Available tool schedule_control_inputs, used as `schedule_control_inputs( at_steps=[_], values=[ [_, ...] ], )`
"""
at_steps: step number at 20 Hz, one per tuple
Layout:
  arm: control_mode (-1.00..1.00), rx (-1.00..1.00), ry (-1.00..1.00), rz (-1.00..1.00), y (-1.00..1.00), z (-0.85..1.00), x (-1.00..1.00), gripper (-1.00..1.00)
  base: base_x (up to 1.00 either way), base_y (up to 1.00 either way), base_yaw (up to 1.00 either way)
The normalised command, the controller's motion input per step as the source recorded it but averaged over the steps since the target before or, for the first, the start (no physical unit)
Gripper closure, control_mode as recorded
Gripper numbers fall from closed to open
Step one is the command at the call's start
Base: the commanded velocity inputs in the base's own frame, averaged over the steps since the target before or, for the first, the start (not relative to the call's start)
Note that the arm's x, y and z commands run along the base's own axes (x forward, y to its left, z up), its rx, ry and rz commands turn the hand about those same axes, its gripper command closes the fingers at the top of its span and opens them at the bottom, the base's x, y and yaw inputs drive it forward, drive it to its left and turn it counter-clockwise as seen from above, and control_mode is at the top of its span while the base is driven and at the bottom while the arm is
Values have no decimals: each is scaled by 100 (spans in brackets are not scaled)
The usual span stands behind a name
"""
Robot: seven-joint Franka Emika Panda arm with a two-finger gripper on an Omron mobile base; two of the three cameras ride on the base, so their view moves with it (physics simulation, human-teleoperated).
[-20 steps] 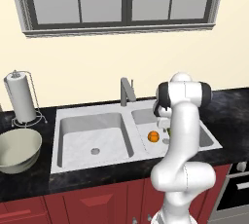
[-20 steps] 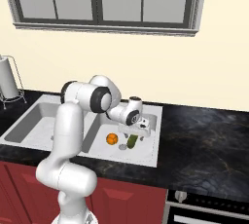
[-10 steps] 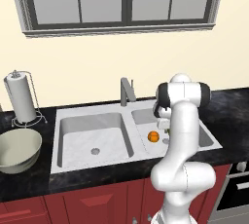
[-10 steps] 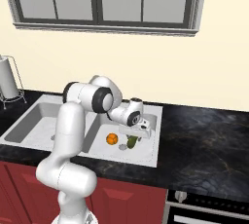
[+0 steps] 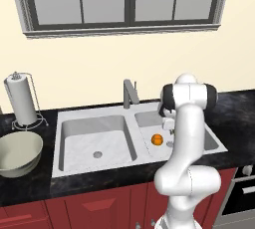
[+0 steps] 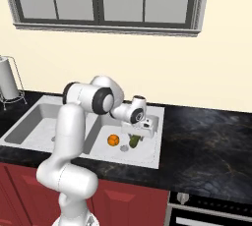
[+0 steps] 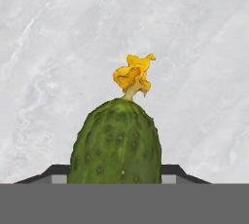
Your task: Remove the cucumber and orange from the sink. Then move the bowl and cup from the counter to the sink for washing.
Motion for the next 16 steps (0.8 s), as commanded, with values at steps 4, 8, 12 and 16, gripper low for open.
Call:
schedule_control_inputs(
  at_steps=[4,8,12,16],
  values=[
    [-100,0,0,0,-6,40,-17,100,0,0,0],
    [-100,0,-1,0,-4,47,-24,100,0,0,0],
    [-100,0,-5,0,-7,48,-29,100,0,0,0],
    [-100,0,-10,0,-9,44,-32,100,0,0,0]
  ],
)
